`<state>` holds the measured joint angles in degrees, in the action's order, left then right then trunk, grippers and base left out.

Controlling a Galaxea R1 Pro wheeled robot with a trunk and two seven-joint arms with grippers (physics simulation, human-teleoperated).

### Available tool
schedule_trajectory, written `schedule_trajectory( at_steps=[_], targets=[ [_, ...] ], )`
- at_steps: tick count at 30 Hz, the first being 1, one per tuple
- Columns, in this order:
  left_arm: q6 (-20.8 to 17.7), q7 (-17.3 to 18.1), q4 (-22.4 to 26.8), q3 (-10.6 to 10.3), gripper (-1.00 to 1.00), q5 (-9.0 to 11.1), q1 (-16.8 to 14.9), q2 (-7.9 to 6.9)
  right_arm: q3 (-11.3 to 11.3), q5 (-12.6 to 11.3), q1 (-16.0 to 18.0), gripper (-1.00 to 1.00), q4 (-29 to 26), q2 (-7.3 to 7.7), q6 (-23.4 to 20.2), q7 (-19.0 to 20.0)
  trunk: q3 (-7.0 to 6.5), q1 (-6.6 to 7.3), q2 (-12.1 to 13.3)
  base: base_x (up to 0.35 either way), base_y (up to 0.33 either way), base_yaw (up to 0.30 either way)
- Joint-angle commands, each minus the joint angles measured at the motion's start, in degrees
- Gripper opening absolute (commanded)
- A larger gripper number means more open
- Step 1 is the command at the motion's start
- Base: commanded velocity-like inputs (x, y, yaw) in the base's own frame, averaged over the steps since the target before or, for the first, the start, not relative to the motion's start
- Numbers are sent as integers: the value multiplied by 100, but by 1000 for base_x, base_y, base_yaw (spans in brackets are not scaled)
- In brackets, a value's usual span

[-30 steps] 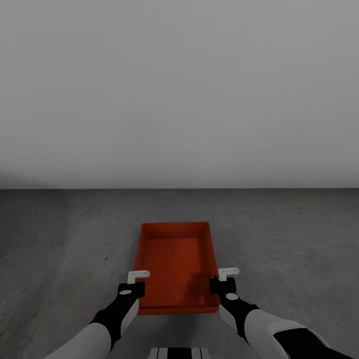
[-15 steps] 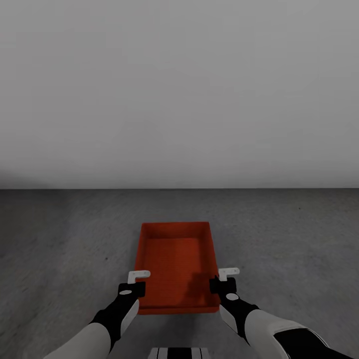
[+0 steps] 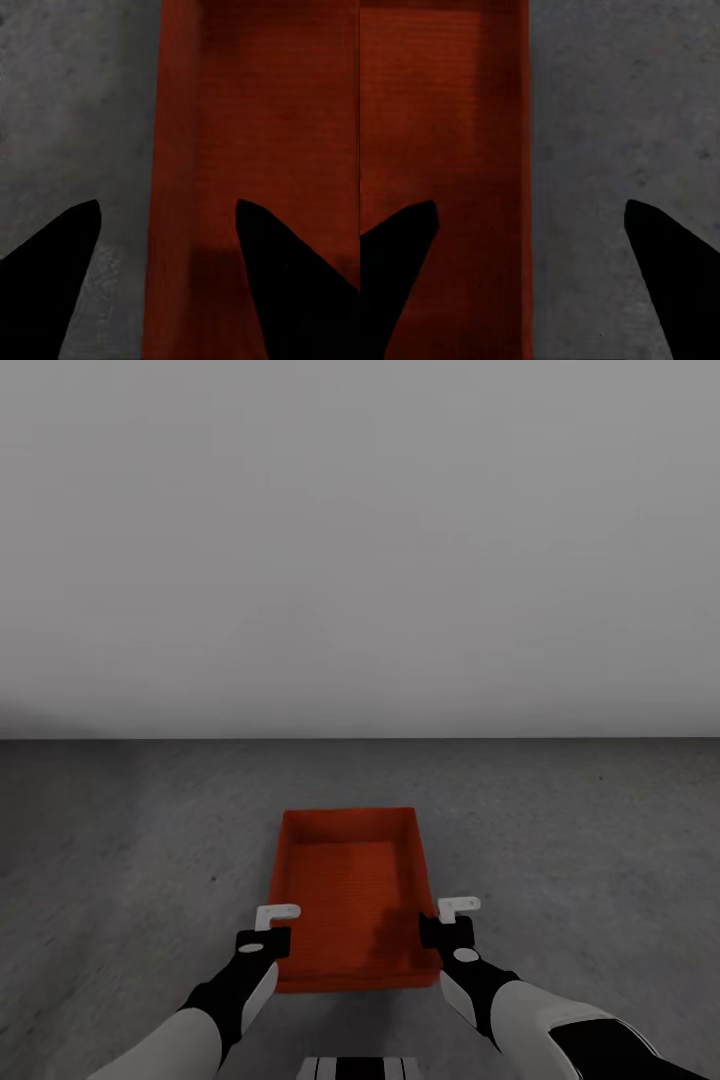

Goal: Move the two storage containers from the living room to the garage. In the garage, place one container on the floor and stack the other container on top of it (either order is fine).

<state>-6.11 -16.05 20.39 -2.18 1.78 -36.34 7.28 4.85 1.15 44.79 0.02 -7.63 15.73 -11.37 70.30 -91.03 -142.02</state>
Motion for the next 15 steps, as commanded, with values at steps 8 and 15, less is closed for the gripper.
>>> schedule_trajectory(
  at_steps=[8,15],
  targets=[
    [-32,-30,44,125,100,-35,-4,-5,44,40,4,100,7,1,13,-41,4,1,-2,0,0,0],
    [-31,-34,72,130,100,-38,-3,-7,36,33,4,100,7,2,86,-42,4,1,-2,0,0,0]
  ],
)
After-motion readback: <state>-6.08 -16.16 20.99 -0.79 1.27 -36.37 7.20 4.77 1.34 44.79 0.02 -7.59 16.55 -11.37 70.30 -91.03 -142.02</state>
